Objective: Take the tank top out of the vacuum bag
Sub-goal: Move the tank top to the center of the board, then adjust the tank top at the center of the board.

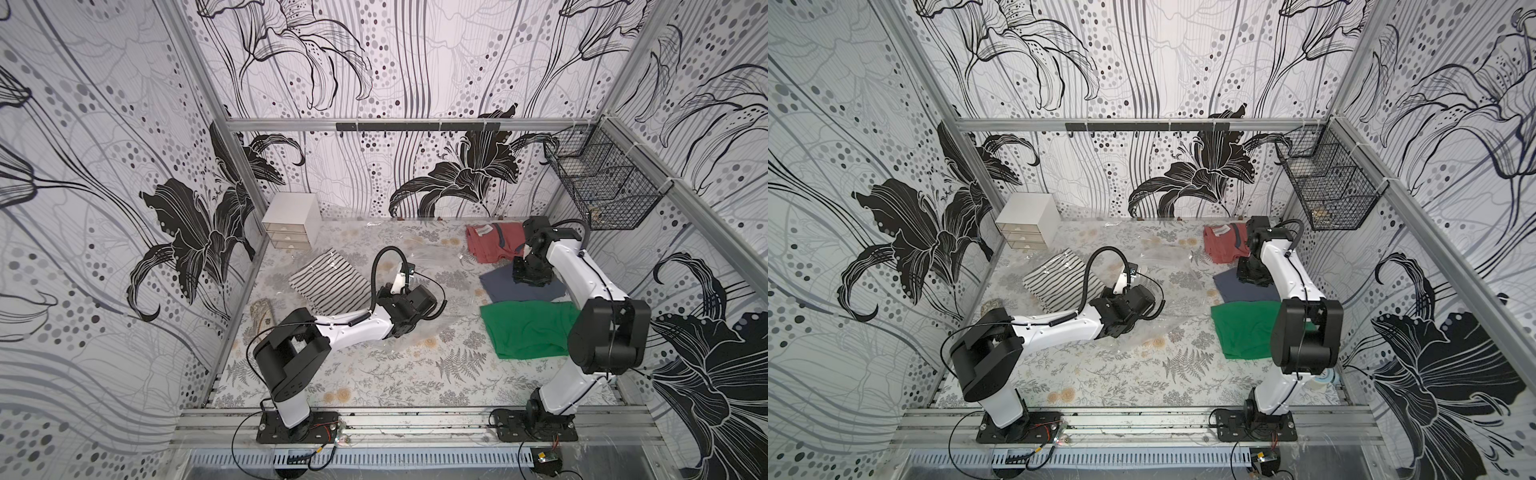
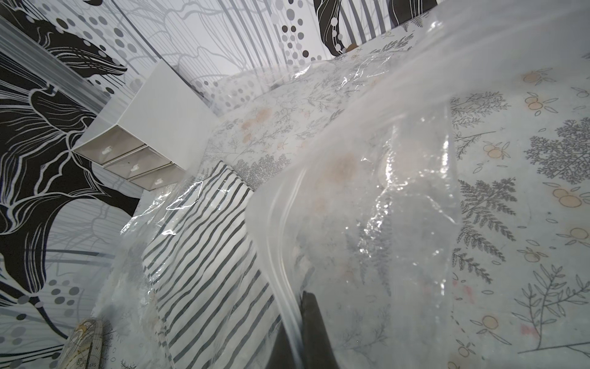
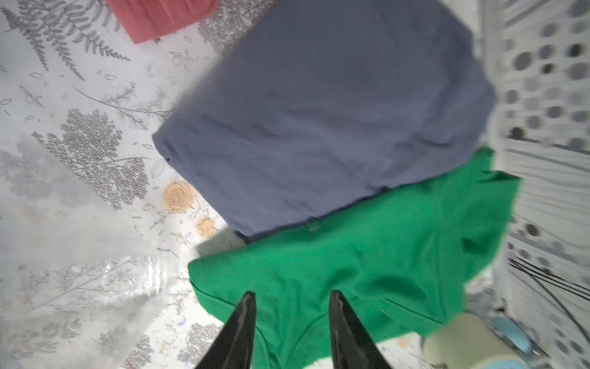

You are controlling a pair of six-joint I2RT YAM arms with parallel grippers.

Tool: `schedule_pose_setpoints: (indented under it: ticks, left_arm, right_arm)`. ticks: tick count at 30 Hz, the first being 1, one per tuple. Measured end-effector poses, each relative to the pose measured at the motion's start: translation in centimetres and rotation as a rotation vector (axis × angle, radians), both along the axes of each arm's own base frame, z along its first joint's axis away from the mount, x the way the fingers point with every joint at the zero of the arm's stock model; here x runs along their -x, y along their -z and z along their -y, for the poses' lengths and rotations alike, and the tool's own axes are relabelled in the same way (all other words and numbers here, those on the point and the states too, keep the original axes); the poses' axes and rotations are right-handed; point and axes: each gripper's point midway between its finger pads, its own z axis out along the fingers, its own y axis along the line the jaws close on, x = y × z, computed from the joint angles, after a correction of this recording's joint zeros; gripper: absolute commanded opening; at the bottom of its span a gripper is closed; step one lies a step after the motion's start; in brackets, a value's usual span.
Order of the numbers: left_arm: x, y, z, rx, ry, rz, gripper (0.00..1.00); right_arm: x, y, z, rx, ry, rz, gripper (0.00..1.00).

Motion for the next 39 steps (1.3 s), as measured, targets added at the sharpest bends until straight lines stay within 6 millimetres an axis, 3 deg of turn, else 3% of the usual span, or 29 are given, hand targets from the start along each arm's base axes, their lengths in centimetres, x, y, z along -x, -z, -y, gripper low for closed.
schedule_pose_setpoints:
  ticks: [5, 12, 21, 32, 39]
  left_arm:
    - [0.0, -0.2, -0.3, -0.013, -0.014, 0.009, 0.0]
    - [0.4, -0.5, -0.6, -0.035, -0.031, 0.023, 0.0]
    - [0.7, -1.0, -0.8, -0.058, -0.046, 0.039, 0.0]
    - [1.1, -1.5, -0.7, -0.066, -0.055, 0.051, 0.0]
    - [1.3, -2.6, -0.5, -0.061, -0.053, 0.07, 0.0]
  right_arm:
    - [-2.2, 4.8, -2.1, -0.128, -0.002, -0.044, 0.37]
    - [-4.7, 7.8, -3.4, -0.214, 0.033, -0.032, 0.35]
    - [-6.8, 9.3, -4.4, -0.307, 0.134, 0.04, 0.34]
    - [-11.8, 8.8, -5.4, -0.428, 0.241, 0.168, 0.33]
    - [-13.5, 7.8, -5.7, -0.462, 0.255, 0.225, 0.36]
